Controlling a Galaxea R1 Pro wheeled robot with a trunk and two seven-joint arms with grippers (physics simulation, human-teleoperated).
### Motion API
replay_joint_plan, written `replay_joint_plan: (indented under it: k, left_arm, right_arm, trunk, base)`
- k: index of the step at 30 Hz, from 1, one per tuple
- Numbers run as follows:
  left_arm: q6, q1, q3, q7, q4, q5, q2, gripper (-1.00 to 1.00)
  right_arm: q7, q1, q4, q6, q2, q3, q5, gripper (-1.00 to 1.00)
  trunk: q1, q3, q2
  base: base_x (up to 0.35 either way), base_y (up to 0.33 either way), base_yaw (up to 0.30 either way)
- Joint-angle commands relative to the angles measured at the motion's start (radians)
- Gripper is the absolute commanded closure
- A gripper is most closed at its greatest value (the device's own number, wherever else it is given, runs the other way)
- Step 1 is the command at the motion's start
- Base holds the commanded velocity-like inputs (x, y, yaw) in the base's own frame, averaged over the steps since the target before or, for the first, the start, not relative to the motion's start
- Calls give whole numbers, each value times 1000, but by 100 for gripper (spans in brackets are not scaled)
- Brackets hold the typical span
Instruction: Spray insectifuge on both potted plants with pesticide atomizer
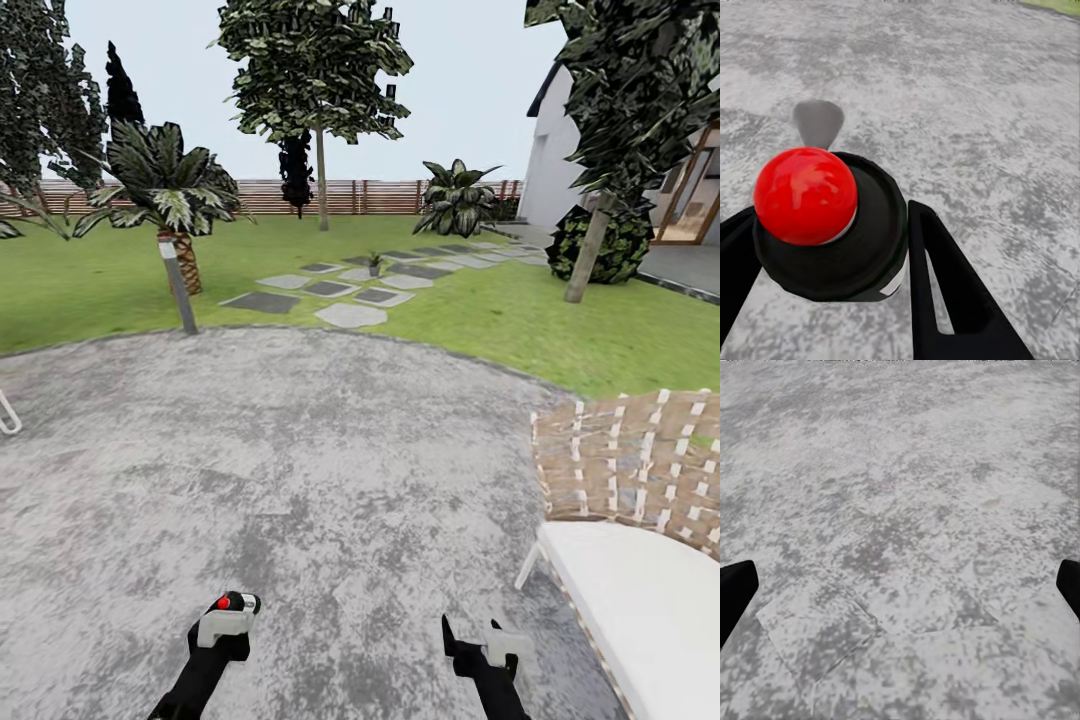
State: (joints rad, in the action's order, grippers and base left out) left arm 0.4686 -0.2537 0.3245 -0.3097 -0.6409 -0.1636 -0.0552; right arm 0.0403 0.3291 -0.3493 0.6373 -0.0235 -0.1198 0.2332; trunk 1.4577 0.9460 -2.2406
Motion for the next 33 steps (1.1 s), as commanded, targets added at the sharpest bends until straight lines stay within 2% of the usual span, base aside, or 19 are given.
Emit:
replay_joint_plan:
  k: [1, 8, 16, 20, 21, 23, 28, 33]
  left_arm:
    - [4, -1, 8, -7, 0, -10, -2, 100]
    - [10, 0, 8, -6, 27, -11, -1, 100]
    - [56, 1, 11, -1, 40, -10, 3, 100]
    - [59, 1, 67, 44, 14, -8, 7, 100]
    - [58, 1, 86, 47, 0, -8, 14, 100]
    - [58, 0, 100, 48, -11, -8, 28, 100]
    - [58, -1, 104, 48, -15, -8, 35, 100]
    - [58, -1, 95, 45, -6, -13, 32, 100]
  right_arm:
    - [4, 1, 1, 4, 0, -5, 11, -100]
    - [4, 1, 1, 4, 0, -5, 11, -100]
    - [4, 1, 1, 4, 1, -5, 11, -100]
    - [4, 1, 1, 4, 0, -4, 11, -100]
    - [4, 1, 1, 4, 0, -4, 11, -100]
    - [4, 1, 1, 4, 0, -4, 11, -100]
    - [4, 1, 6, 4, 1, -5, 11, -100]
    - [4, 1, 51, 4, -1, -6, 13, -100]
  trunk:
    - [0, 1, 0]
    - [0, 1, 0]
    - [0, 1, 0]
    - [0, 1, 0]
    - [0, 1, 0]
    - [0, 1, 0]
    - [0, 1, 0]
    - [0, 1, 0]
  base:
    - [335, -1, 0]
    - [335, 0, 0]
    - [335, 0, 0]
    - [335, 0, 0]
    - [335, 0, 0]
    - [335, 0, 0]
    - [335, 0, 0]
    - [335, 0, 0]
